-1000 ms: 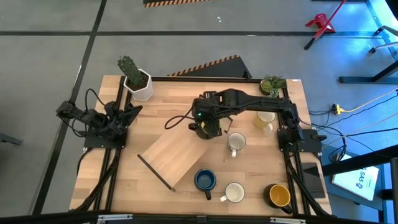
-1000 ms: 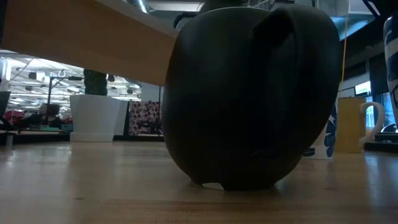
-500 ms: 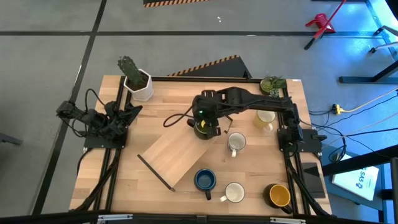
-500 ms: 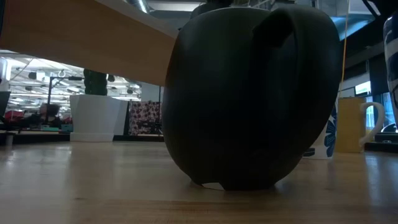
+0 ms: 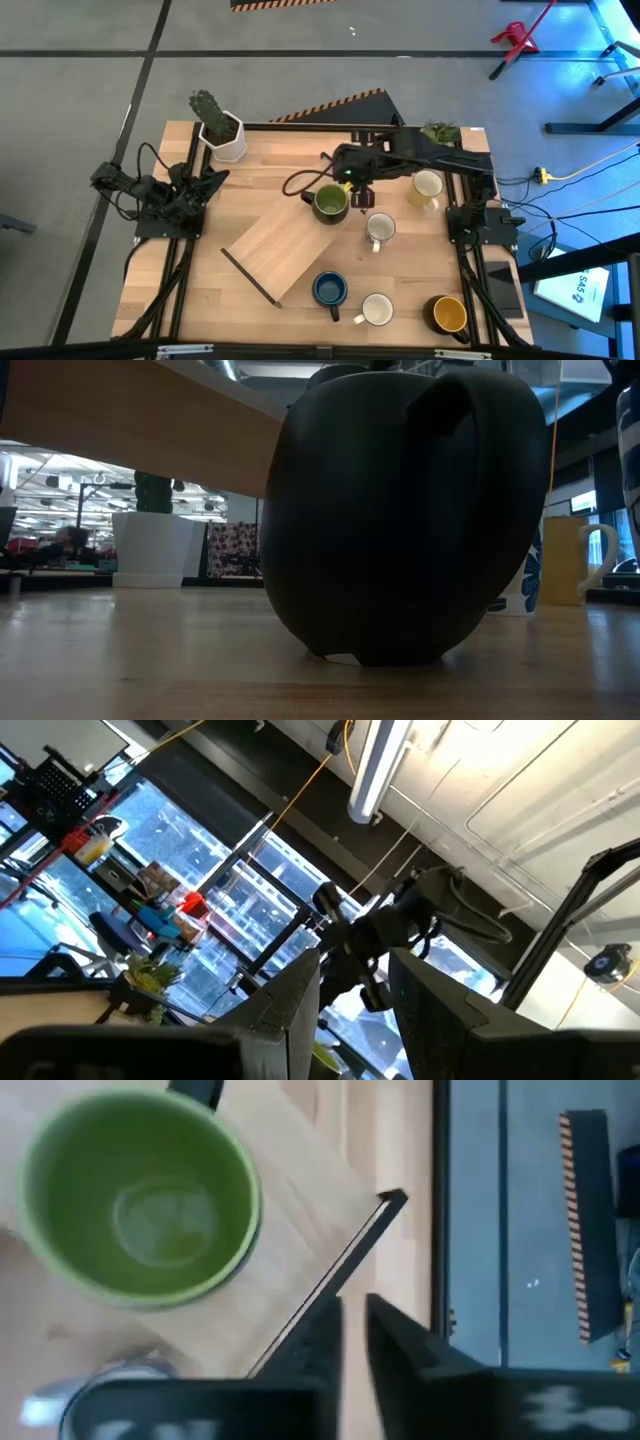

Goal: Place coffee mugs
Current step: Put the green black mug on the shelf

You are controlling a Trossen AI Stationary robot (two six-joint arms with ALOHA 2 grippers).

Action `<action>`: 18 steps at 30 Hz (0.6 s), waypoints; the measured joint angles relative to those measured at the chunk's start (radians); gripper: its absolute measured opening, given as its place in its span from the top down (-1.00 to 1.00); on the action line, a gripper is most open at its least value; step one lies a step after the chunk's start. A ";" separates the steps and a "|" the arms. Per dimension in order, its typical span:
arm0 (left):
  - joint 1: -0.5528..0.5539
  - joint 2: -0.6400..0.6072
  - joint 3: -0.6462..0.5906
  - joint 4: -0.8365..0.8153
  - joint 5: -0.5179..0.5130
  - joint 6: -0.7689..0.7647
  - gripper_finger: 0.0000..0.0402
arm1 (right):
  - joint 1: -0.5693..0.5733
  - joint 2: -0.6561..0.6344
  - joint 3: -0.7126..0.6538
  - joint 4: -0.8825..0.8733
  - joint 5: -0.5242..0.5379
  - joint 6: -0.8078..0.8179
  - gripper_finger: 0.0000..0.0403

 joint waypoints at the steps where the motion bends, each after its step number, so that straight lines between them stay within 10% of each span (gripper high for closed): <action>1: 0.000 0.000 0.000 0.000 0.000 0.000 0.42 | 0.000 -0.003 -0.017 0.006 -0.005 -0.014 0.94; 18: 0.000 0.028 0.102 -0.146 -0.010 -0.158 0.97 | 0.013 -0.096 -0.214 -0.003 -0.011 -0.012 0.99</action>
